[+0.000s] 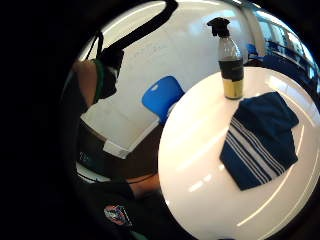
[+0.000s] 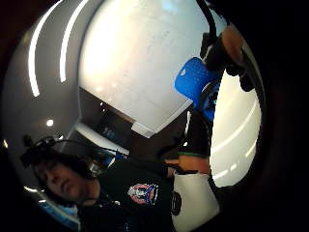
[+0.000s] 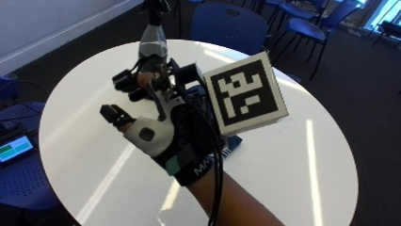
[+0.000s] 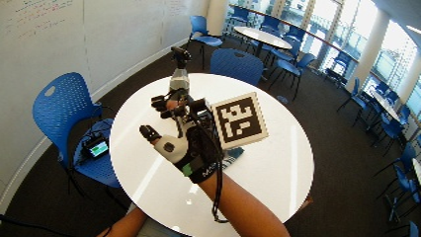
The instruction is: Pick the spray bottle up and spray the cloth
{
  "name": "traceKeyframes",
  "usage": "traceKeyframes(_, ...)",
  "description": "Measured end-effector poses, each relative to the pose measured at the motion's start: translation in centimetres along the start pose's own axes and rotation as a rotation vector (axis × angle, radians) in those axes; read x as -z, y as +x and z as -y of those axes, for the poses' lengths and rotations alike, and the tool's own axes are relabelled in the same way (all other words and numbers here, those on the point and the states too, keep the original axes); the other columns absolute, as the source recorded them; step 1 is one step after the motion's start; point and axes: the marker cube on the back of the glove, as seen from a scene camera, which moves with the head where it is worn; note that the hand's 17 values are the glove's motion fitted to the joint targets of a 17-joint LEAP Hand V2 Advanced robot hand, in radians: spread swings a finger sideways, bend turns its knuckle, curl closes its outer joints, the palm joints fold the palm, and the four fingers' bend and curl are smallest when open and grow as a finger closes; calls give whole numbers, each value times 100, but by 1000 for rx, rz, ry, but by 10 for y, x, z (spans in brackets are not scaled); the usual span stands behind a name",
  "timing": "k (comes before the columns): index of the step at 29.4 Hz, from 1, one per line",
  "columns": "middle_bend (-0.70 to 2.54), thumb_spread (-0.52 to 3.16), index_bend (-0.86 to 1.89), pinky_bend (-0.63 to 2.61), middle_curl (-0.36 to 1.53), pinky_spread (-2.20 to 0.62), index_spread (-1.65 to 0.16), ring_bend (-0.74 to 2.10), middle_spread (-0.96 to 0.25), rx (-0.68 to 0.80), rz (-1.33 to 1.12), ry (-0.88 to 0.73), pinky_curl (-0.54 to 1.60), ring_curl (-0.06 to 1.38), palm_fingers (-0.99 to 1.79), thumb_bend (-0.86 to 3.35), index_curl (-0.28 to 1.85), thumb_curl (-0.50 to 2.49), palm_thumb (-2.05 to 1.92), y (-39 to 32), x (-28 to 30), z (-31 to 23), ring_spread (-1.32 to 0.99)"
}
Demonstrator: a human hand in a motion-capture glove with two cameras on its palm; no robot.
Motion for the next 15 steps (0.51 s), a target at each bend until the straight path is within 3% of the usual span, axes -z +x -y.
traceKeyframes(15, 46, 73, 32, 18, 50, -6, -29, 55, -18, 46, 23, -103, 31, 43, 129, -4, 41, 66, 85, -21, -16, -51, -19)
